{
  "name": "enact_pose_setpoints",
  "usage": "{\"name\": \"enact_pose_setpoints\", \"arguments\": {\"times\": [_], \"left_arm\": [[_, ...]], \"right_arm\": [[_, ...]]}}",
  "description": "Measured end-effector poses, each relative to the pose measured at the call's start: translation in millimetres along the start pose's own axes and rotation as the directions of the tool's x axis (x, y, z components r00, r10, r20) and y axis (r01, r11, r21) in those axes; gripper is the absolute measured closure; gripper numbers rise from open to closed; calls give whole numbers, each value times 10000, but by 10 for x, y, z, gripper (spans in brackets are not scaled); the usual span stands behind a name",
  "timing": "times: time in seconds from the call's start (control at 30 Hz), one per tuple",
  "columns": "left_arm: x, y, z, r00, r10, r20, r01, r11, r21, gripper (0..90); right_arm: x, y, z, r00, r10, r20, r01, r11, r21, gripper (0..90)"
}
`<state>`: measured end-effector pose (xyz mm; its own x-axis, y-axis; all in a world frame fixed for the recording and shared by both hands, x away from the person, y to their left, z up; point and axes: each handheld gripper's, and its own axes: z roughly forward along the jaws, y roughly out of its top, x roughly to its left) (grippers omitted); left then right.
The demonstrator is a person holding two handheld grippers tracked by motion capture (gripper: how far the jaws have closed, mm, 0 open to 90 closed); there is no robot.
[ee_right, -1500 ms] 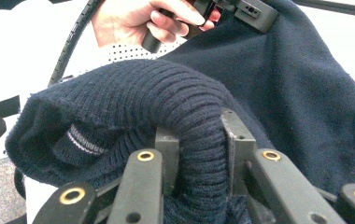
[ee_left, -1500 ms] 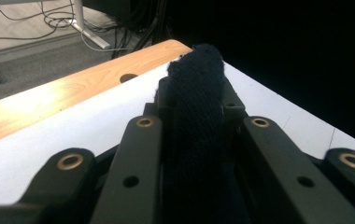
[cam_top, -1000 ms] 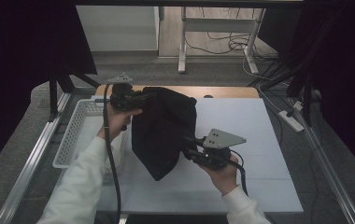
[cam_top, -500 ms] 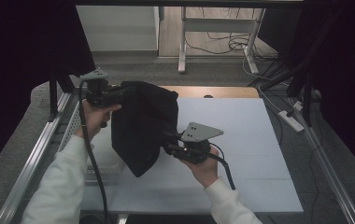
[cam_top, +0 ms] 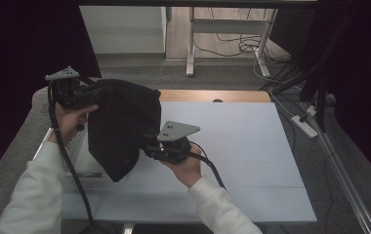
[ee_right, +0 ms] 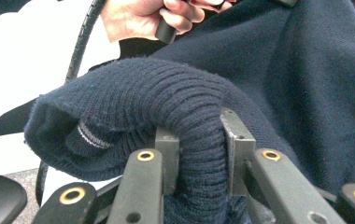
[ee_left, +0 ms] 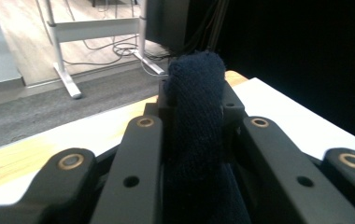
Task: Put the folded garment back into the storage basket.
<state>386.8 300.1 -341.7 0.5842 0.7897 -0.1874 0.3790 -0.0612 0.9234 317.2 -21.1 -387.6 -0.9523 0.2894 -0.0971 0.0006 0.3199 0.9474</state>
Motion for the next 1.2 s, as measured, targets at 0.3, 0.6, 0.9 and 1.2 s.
{"name": "enact_pose_setpoints", "arguments": {"times": [0.3,0.6,0.9,1.2], "left_arm": [[195,-46,-198,9993,-164,-346,161,9998,-85,763],[302,-33,-328,9986,-188,-493,182,9998,-112,762],[460,-64,-412,9968,-309,-742,310,9995,4,762],[645,-219,-248,9934,-487,-1036,559,9961,679,762]], "right_arm": [[55,98,302,9991,-96,-402,100,9999,88,725],[101,153,487,9980,-112,-620,115,9999,38,725],[145,167,671,9962,-78,-866,89,9999,127,725],[149,57,925,9932,170,-1155,-101,9981,602,724]]}}
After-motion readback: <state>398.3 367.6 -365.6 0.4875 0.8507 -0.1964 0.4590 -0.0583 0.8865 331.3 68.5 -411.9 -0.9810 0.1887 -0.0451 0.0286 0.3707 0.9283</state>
